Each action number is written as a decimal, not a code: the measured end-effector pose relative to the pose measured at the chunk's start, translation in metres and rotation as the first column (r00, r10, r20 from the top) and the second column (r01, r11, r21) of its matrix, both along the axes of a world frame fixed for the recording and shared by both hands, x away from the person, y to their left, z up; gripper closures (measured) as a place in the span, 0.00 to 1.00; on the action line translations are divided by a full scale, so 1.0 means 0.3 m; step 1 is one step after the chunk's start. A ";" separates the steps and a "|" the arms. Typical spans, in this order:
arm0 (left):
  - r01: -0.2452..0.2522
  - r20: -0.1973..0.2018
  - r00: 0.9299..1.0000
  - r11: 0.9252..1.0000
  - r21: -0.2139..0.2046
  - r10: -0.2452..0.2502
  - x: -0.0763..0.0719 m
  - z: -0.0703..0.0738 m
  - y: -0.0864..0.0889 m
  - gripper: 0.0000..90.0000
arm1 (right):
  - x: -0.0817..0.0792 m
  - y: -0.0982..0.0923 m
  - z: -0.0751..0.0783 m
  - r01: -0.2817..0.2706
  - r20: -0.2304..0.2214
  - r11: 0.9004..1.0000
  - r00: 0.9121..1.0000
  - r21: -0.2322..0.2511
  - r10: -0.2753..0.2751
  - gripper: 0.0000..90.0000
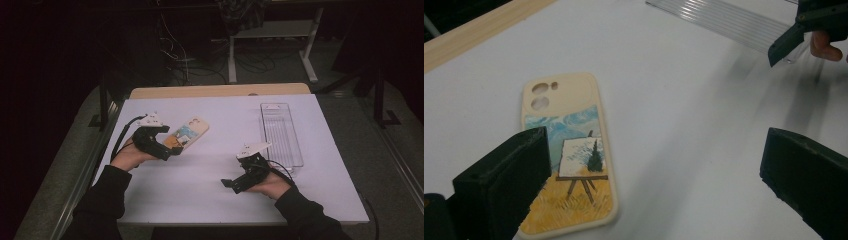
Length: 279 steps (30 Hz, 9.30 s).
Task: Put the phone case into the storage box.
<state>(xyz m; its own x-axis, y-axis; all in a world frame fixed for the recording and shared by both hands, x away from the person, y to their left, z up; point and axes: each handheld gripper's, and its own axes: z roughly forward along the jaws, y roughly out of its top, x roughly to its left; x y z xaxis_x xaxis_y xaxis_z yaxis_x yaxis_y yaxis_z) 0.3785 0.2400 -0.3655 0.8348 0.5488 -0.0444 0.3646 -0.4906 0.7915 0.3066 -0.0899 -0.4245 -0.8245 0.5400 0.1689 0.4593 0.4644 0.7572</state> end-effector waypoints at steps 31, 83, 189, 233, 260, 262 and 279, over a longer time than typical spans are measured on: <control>-0.112 0.019 0.993 0.994 -0.008 0.112 0.254 0.070 -0.048 0.00 | 0.001 -0.002 0.002 0.013 -0.017 1.000 1.000 0.007 -0.013 0.00; -0.202 -0.071 0.976 0.977 0.073 0.207 0.301 -0.091 -0.035 0.00 | 0.000 -0.003 -0.002 -0.003 -0.006 1.000 1.000 -0.007 0.003 0.00; -0.130 -0.149 0.973 0.949 0.287 0.178 0.241 -0.254 -0.094 0.12 | 0.003 -0.004 -0.004 -0.019 -0.016 1.000 1.000 -0.014 0.019 0.00; -0.018 -0.148 0.988 0.980 0.200 0.048 0.065 -0.060 -0.100 0.12 | -0.003 0.001 0.003 -0.031 -0.013 1.000 0.999 -0.007 0.031 0.00; 0.077 -0.165 0.985 0.973 0.216 -0.041 -0.029 -0.043 -0.057 0.12 | 0.013 0.018 0.091 -0.044 0.011 0.999 0.999 0.029 0.043 0.00; 0.084 -0.168 0.985 0.973 0.214 -0.048 -0.031 -0.044 -0.058 0.12 | 0.015 0.018 0.097 -0.044 0.011 0.998 0.999 0.033 0.043 0.00; 0.140 -0.144 0.983 0.976 0.166 -0.116 -0.050 -0.030 -0.078 0.12 | 0.086 -0.031 0.182 -0.072 0.035 0.997 0.997 0.006 0.071 0.00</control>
<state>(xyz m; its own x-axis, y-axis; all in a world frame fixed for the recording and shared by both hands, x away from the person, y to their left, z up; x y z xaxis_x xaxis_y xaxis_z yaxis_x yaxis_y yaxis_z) 0.3635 0.2165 -0.3746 0.8917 0.4468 -0.0723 0.3856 -0.6664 0.6382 0.3324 -0.0993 -0.3699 -0.8664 0.4784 0.1432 0.3985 0.4895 0.7756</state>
